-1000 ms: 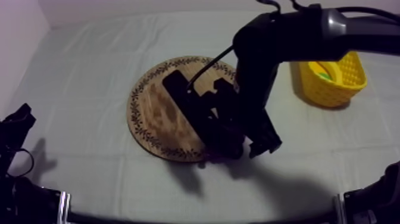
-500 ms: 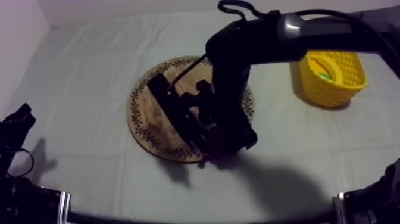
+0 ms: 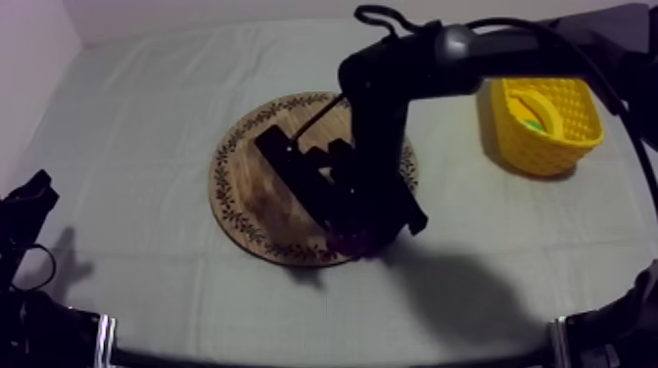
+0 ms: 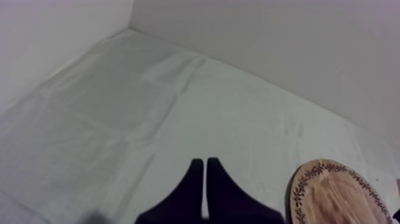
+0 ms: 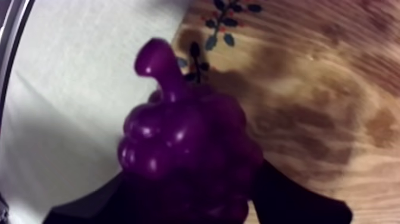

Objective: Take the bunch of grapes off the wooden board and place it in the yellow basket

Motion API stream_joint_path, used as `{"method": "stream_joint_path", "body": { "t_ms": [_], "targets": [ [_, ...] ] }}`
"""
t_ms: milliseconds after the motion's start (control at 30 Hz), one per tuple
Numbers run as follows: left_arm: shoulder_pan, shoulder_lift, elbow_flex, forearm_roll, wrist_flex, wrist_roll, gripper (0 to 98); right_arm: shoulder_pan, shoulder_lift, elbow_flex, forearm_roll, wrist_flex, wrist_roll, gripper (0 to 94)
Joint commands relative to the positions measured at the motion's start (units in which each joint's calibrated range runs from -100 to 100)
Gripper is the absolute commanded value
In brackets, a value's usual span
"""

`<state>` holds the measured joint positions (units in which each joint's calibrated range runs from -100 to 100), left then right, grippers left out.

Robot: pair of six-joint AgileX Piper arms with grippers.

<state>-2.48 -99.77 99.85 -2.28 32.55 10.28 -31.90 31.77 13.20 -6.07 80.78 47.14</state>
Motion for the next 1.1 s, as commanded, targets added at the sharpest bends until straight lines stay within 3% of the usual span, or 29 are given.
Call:
{"method": "stream_joint_path", "body": {
  "t_ms": [0,400,733,1067],
  "targets": [
    [-0.01,0.03,0.04,0.01,0.03,0.00,0.0,0.45,-0.28,-1.23,0.01,3.54,0.53,39.6],
    [-0.01,0.03,0.04,0.01,0.03,0.00,0.0,7.33,-15.19,-2.08,1.47,12.30,-1.53,37.5],
    [-0.01,0.03,0.04,0.01,0.03,0.00,0.0,18.85,-29.46,-4.40,0.78,15.11,-9.46,40.5],
    [-0.01,0.03,0.04,0.01,0.03,0.00,0.0,28.45,-27.88,-13.45,-0.34,14.65,-17.15,47.0]
  ]
}}
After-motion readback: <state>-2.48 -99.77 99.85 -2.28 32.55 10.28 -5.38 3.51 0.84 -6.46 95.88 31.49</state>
